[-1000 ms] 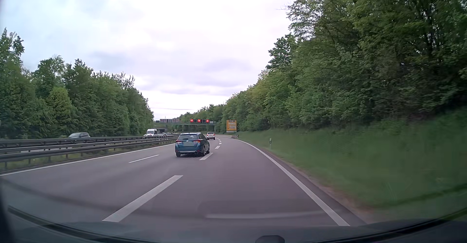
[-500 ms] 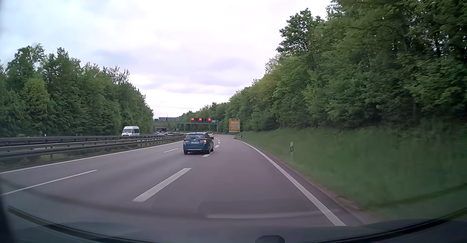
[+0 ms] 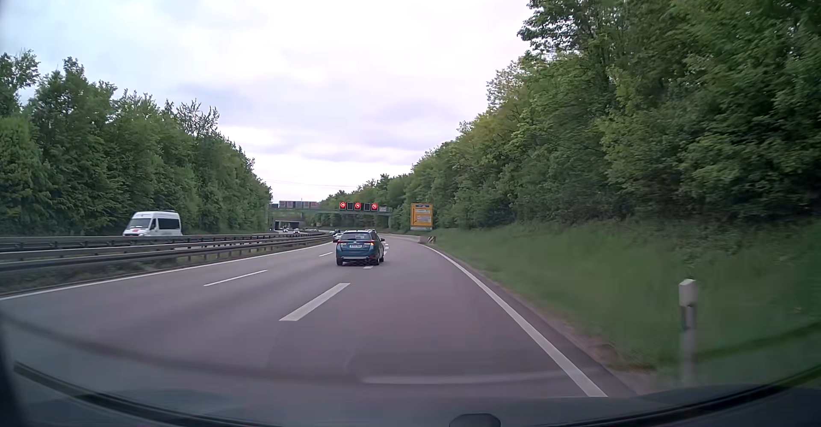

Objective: Follow the waypoints while adhering to traffic rules and regulations

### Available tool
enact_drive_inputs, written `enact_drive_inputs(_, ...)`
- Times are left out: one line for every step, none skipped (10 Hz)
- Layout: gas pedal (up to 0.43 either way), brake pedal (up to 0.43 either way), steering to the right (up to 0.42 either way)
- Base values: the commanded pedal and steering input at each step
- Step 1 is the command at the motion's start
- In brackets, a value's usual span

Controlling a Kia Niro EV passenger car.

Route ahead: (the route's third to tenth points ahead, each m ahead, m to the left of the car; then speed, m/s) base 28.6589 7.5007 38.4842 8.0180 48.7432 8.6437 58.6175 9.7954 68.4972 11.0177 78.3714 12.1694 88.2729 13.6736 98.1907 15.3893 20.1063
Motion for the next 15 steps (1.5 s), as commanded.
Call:
enact_drive_inputs(0.260, 0.000, -0.012)
enact_drive_inputs(0.260, 0.000, -0.012)
enact_drive_inputs(0.248, 0.000, -0.012)
enact_drive_inputs(0.248, 0.000, -0.012)
enact_drive_inputs(0.240, 0.000, -0.012)
enact_drive_inputs(0.228, 0.000, -0.012)
enact_drive_inputs(0.228, 0.000, -0.012)
enact_drive_inputs(0.220, 0.000, -0.012)
enact_drive_inputs(0.220, 0.000, -0.012)
enact_drive_inputs(0.220, 0.000, -0.011)
enact_drive_inputs(0.220, 0.000, -0.011)
enact_drive_inputs(0.220, 0.000, -0.010)
enact_drive_inputs(0.220, 0.000, -0.010)
enact_drive_inputs(0.220, 0.000, -0.010)
enact_drive_inputs(0.220, 0.000, -0.010)
